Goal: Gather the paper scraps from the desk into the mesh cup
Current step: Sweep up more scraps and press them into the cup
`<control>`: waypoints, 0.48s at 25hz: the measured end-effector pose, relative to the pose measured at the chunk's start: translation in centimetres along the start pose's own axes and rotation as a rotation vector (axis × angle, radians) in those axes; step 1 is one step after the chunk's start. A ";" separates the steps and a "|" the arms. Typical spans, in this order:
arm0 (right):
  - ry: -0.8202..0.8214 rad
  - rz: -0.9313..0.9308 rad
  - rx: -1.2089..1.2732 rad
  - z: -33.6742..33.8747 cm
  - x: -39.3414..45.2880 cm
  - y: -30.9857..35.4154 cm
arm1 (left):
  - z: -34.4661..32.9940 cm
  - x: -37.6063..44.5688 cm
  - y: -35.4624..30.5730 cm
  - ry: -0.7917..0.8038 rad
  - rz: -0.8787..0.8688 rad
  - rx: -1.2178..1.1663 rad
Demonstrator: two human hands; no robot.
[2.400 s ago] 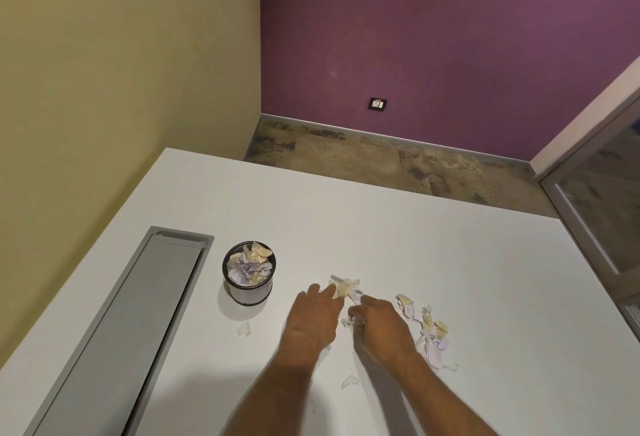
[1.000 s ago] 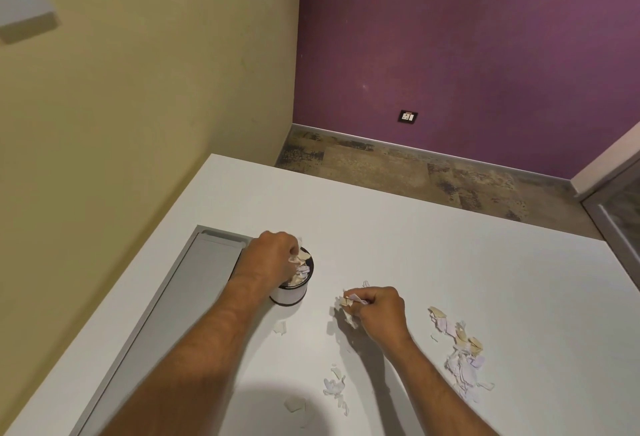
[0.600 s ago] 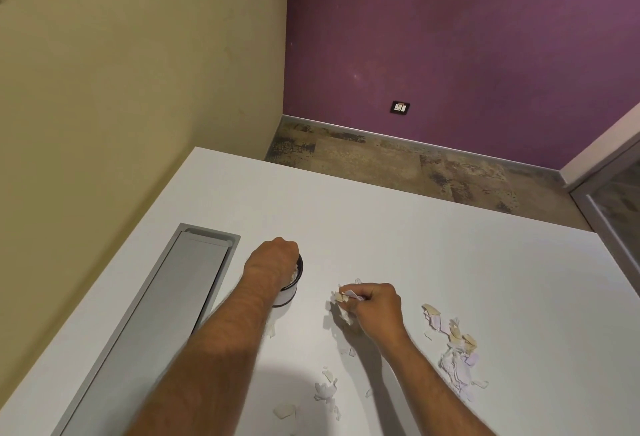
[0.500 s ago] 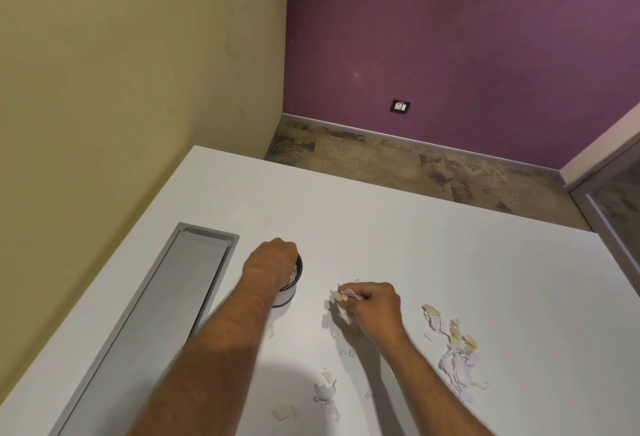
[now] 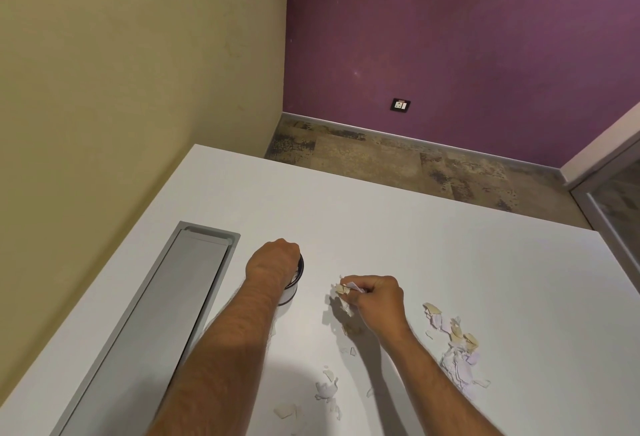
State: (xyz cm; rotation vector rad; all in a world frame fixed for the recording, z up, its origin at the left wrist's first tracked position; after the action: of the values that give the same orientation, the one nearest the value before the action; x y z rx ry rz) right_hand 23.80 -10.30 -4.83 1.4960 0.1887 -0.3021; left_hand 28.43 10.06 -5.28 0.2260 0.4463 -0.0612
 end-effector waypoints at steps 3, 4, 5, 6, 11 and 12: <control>0.016 0.011 0.006 -0.3 -0.5 0.8 | 0.2 -0.2 0.0 0.007 -0.064 0.027; 0.016 0.013 0.008 -0.4 -0.5 1.1 | 0.4 -0.4 0.0 0.006 -0.075 0.036; 0.019 0.016 0.009 -0.6 -0.5 1.4 | 0.6 -0.6 0.2 -0.001 -0.075 0.043; 0.027 0.018 0.014 -0.8 -0.4 1.8 | 0.9 -1.0 0.3 -0.021 -0.070 0.050; 0.101 0.076 0.026 -3.4 -0.5 4.7 | 3.0 -2.9 1.1 -0.177 -0.081 -0.086; 0.115 0.099 0.005 -4.1 -0.4 5.4 | 3.6 -3.4 1.6 -0.213 -0.076 -0.167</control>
State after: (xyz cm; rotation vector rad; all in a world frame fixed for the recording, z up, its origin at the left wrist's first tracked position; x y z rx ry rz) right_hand 25.36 -5.91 0.11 1.5230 0.2052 -0.1375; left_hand 27.03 10.81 -0.36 0.0375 0.2462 -0.1202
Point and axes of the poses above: each hand's wrist, its own x-axis towards the middle knuckle, its own z-axis out of the back of the hand, y = z × x, the point moved 5 cm from there along x, towards the middle knuckle, and after that the axes turned 15 degrees about x, right-handed, at the moved point
